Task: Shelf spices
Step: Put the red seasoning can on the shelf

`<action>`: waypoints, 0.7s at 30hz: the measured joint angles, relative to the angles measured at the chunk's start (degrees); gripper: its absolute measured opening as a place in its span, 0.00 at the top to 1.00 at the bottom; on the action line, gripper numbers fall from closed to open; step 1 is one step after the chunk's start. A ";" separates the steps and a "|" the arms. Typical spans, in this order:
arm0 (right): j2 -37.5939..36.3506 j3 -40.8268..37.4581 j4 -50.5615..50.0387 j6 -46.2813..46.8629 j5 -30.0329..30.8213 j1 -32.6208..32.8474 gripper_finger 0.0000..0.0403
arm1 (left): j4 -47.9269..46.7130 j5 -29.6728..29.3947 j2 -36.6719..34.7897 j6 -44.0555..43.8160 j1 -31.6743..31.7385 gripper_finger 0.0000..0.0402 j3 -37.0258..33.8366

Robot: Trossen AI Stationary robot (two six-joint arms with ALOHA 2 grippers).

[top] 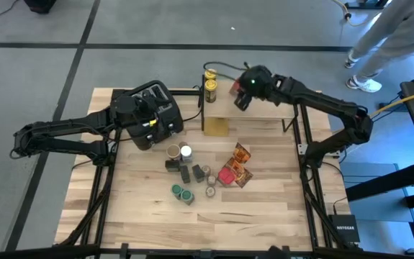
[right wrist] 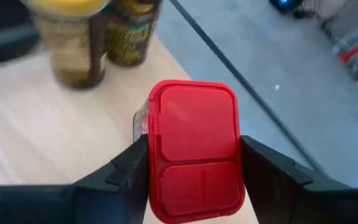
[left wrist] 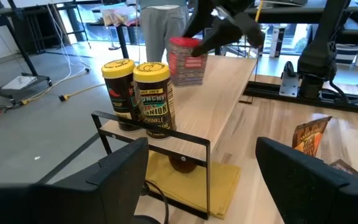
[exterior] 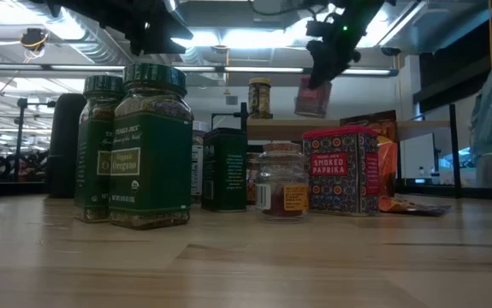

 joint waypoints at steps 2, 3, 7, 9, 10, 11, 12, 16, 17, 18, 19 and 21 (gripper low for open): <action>0.80 0.01 1.50 1.23 -2.48 -1.55 0.47 | 0.19 0.00 0.00 0.00 0.00 0.28 0.00; 1.23 0.00 1.69 1.70 -3.65 -2.12 0.47 | 0.26 0.02 0.00 0.00 0.00 0.28 0.00; 2.68 0.00 5.62 2.70 -5.54 -2.30 0.47 | 0.26 0.01 0.00 0.00 0.00 0.28 0.00; 3.54 0.00 6.28 2.60 -5.61 -2.17 0.46 | 0.26 0.00 0.00 0.00 0.00 0.28 0.00; 3.93 0.00 6.38 2.53 -5.95 -2.16 0.45 | 0.23 0.01 0.00 0.00 0.00 0.28 0.00; 4.34 0.00 6.28 2.37 -6.17 -2.16 0.44 | 0.19 0.02 0.00 0.00 0.00 0.28 0.00; 4.62 0.00 6.25 2.12 -6.39 -2.17 0.43 | 0.17 0.02 0.00 0.00 0.00 0.28 0.00; 5.19 0.00 6.84 1.91 -6.50 -2.20 0.37 | 0.10 0.00 0.00 0.00 0.00 0.28 0.00; 5.23 0.00 6.99 1.87 -6.50 -2.20 0.36 | 0.10 0.02 0.00 0.00 0.00 0.28 0.00; 5.24 0.00 7.44 1.77 -6.54 -2.20 0.35 | 0.10 0.02 0.00 0.00 0.00 0.28 0.00; 5.24 0.00 8.17 1.73 -6.53 -2.20 0.34 | 0.10 0.01 0.00 0.00 0.00 0.28 0.00; 5.20 0.00 9.34 1.30 -6.52 -2.19 0.32 | 0.12 0.00 0.00 0.00 0.00 0.28 0.00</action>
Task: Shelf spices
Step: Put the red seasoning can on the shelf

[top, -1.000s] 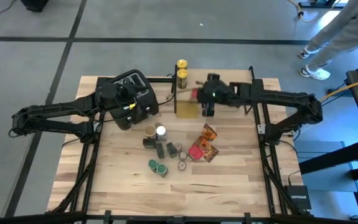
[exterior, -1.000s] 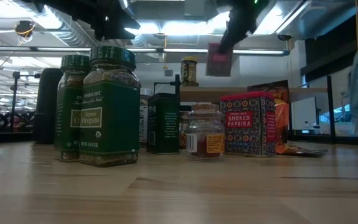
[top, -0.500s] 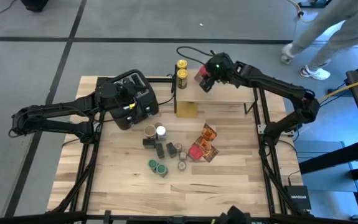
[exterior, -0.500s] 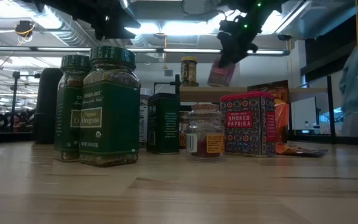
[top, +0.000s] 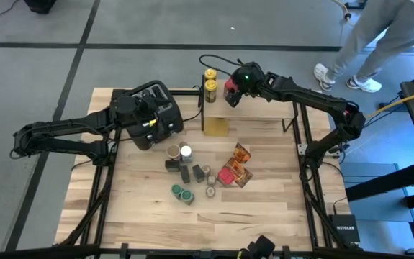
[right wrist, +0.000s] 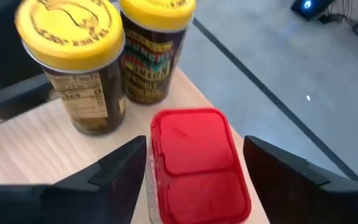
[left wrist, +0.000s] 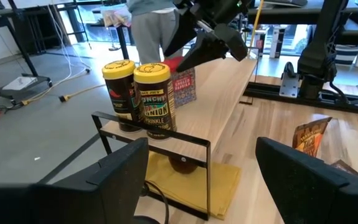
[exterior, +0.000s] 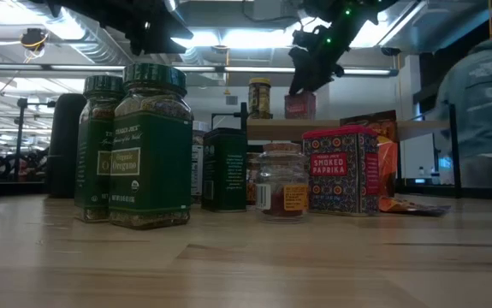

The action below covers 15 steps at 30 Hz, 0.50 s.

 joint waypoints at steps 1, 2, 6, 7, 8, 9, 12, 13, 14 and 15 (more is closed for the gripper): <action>-0.02 0.00 0.12 -0.05 -0.01 -0.01 0.31 | -0.02 0.02 0.00 0.00 0.00 0.28 0.00; -0.05 0.00 0.20 -0.17 0.00 -0.01 0.30 | -0.02 0.01 0.00 0.00 0.00 0.28 0.00; -0.50 2.14 -2.90 -1.78 -0.02 -0.01 0.30 | -0.06 0.02 0.00 0.01 0.00 0.28 0.00; -0.94 2.99 -4.72 -2.33 0.02 -0.01 0.30 | -0.18 0.01 0.00 0.02 0.00 0.28 0.00; -1.44 4.00 -6.55 -3.12 0.06 0.05 0.30 | -0.34 0.00 0.00 0.00 0.00 0.28 0.00; -1.95 5.22 -8.61 -3.41 0.04 0.05 0.30 | -0.46 0.02 0.00 0.00 0.00 0.28 0.00; -4.03 6.92 -14.45 -3.62 0.15 0.04 0.30 | -0.48 0.00 0.00 0.01 0.00 0.28 0.00; -4.75 6.67 -15.53 -3.61 0.81 0.03 0.30 | -0.49 0.01 0.00 0.00 0.00 0.28 0.00; -5.41 6.07 -16.23 -3.61 2.30 0.00 0.31 | -0.50 0.00 0.00 0.00 0.00 0.28 0.00; -6.06 5.13 -16.77 -3.66 4.39 0.00 0.30 | -0.48 0.00 0.00 -0.01 0.00 0.28 0.00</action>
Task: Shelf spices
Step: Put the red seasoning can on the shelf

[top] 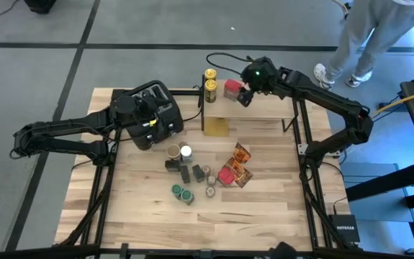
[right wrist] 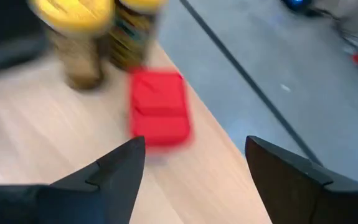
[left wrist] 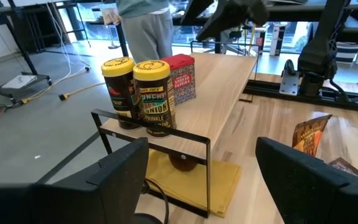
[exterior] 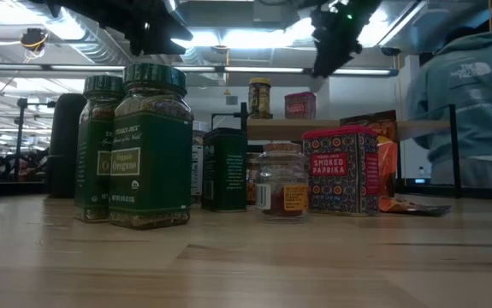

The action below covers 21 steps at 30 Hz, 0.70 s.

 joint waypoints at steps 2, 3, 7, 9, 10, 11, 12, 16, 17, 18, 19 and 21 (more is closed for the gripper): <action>-1.28 -2.77 -0.16 -0.03 4.37 -0.30 0.30 | 0.02 -0.01 0.00 -0.24 0.00 0.28 0.00; -1.92 -4.32 0.61 -0.01 4.96 -0.66 0.31 | 0.02 -0.01 0.14 -0.26 0.00 0.28 0.00; -2.86 -11.83 8.40 -0.58 2.95 -2.52 0.30 | 0.25 0.02 0.76 -0.22 0.00 0.28 0.00; -2.73 -15.36 11.75 -2.08 2.90 -3.89 0.30 | 0.28 -0.01 1.01 -0.21 0.00 0.28 0.00; -2.72 -17.06 13.91 -2.84 2.92 -4.63 0.30 | 0.29 -0.01 1.08 -0.21 0.00 0.28 0.00; -2.74 -18.60 16.50 -3.14 2.90 -5.37 0.30 | 0.54 -0.01 1.25 -0.21 0.00 0.28 0.00; -2.74 -20.00 18.87 -3.27 2.87 -6.15 0.30 | 0.81 0.00 1.29 -0.21 0.02 0.28 0.00; -2.74 -23.38 25.39 -4.43 0.97 -8.06 0.30 | 0.95 -0.01 1.35 0.51 0.06 0.28 0.00; -2.75 -23.86 26.71 -4.63 -1.11 -8.29 0.30 | 1.03 -0.01 1.33 0.53 0.05 0.28 0.00; -2.76 -24.27 27.47 -4.71 -3.51 -8.31 0.30 | 1.03 -0.01 1.33 0.60 0.06 0.28 0.00; -2.76 -24.64 27.90 -4.71 -6.18 -8.28 0.30 | 0.96 -0.01 1.33 0.68 0.04 0.28 0.00; -2.74 -24.87 28.23 -4.43 -9.81 -8.25 0.30 | 0.98 -0.01 1.33 0.68 0.04 0.28 0.00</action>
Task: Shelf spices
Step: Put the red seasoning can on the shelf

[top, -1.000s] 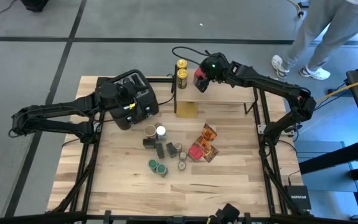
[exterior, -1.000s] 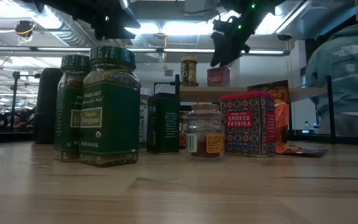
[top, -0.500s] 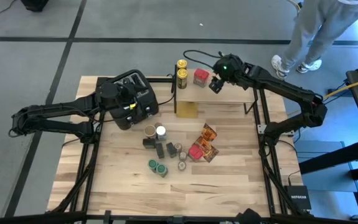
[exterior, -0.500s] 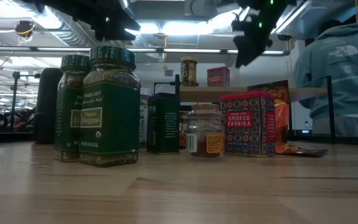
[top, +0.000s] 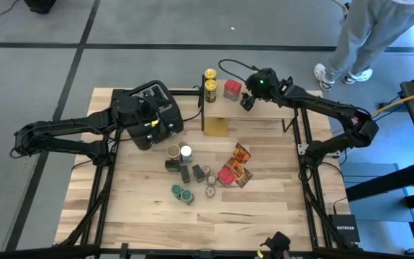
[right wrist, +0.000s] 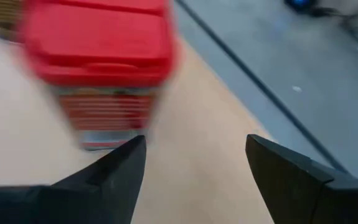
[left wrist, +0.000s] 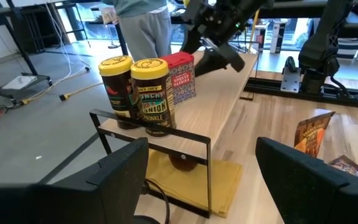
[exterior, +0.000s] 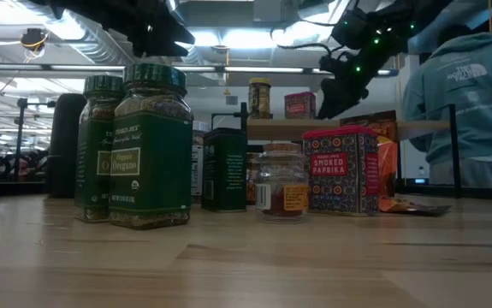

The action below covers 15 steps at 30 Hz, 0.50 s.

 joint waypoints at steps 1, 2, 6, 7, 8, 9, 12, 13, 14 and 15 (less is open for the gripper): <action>0.00 0.00 0.16 0.20 -0.68 0.00 0.30 | 0.01 0.00 0.00 -0.05 0.01 0.28 0.00; -0.01 0.00 0.40 0.39 -1.18 0.06 0.30 | -0.01 0.00 0.00 -0.35 0.02 0.28 0.00; 0.00 0.00 1.16 1.24 -1.22 0.04 0.30 | 0.00 0.00 0.00 -0.76 0.00 0.28 0.00; 0.00 0.00 1.83 1.56 -1.45 0.04 0.30 | -0.04 0.00 0.00 -0.76 0.00 0.28 0.00; 0.00 0.00 2.52 1.88 -1.97 0.02 0.30 | -0.04 0.00 0.00 -0.80 0.01 0.28 0.00; 0.00 0.00 3.11 1.91 -3.09 0.04 0.30 | -0.04 0.00 0.00 -0.82 0.00 0.28 0.00; 0.11 0.02 4.55 2.16 -7.53 0.04 0.30 | -0.07 0.00 0.01 -0.62 0.00 0.28 0.00; 0.33 0.04 5.30 2.62 -8.52 0.04 0.30 | -0.06 -0.01 0.01 -0.50 0.01 0.28 0.00; 0.59 0.04 5.82 3.17 -9.40 0.04 0.30 | -0.02 0.00 0.00 -0.44 0.00 0.28 0.00; 0.89 0.04 6.01 3.41 -10.11 0.04 0.30 | -0.04 0.00 0.01 -0.42 0.00 0.28 0.00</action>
